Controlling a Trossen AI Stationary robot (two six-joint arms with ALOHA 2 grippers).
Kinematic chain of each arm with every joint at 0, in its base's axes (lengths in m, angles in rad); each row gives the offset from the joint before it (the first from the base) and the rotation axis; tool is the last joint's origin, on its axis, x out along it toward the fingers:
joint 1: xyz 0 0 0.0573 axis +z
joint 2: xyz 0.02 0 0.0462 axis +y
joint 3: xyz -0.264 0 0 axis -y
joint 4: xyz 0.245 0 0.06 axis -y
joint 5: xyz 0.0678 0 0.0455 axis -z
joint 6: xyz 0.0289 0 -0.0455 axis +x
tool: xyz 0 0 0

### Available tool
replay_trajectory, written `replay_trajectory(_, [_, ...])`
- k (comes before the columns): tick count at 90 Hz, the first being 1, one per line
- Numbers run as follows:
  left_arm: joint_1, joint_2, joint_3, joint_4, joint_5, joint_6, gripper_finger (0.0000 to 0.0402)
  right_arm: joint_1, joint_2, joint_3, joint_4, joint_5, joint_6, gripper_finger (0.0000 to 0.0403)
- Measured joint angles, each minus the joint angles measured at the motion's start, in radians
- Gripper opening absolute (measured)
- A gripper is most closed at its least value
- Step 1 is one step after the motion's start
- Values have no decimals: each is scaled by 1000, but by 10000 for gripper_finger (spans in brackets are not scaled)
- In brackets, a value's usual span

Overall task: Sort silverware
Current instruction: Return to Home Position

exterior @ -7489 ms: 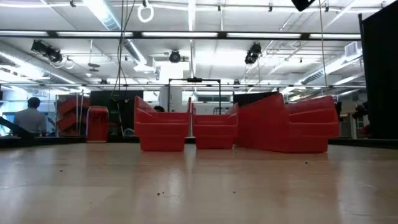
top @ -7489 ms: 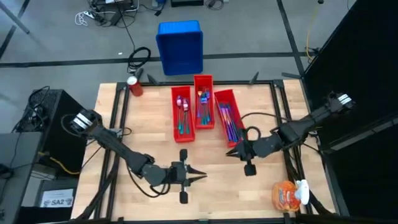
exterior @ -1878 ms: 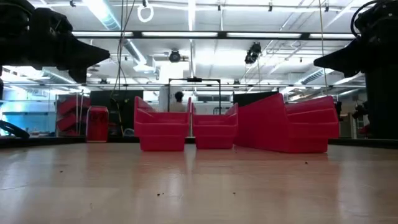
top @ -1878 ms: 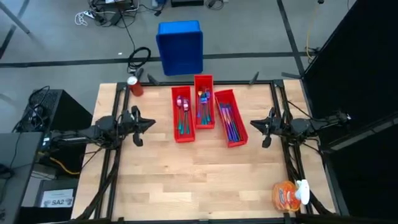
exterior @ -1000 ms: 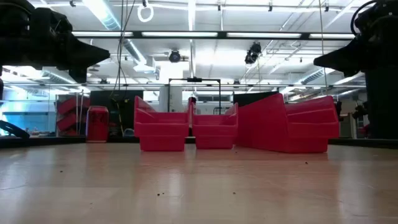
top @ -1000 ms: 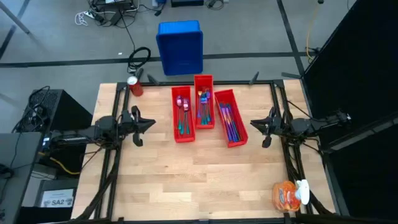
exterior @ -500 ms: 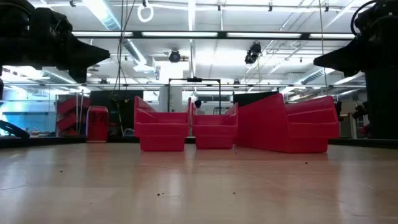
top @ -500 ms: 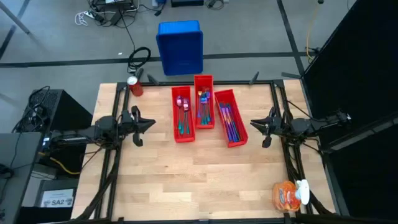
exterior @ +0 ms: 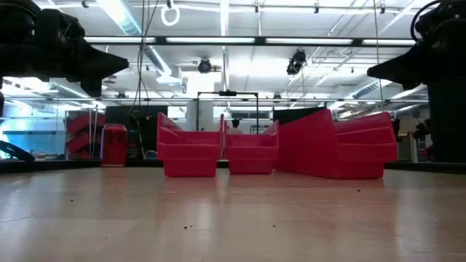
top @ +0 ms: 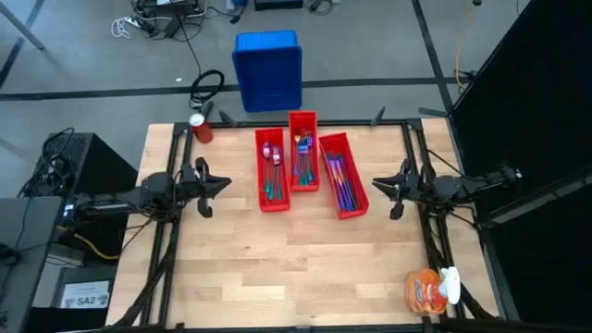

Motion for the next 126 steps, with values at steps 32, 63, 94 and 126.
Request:
replay_trajectory(32, [0, 0, 0, 0, 0, 0, 0, 0, 0, 0, 0, 0, 0, 27])
replay_trajectory(63, [0, 0, 0, 0, 0, 0, 0, 0, 0, 0, 0, 0, 0, 30])
replay_trajectory(94, [0, 0, 0, 0, 0, 0, 0, 0, 0, 0, 0, 0, 0, 24])
replay_trajectory(126, [0, 0, 0, 0, 0, 0, 0, 0, 0, 0, 0, 0, 0, 36])
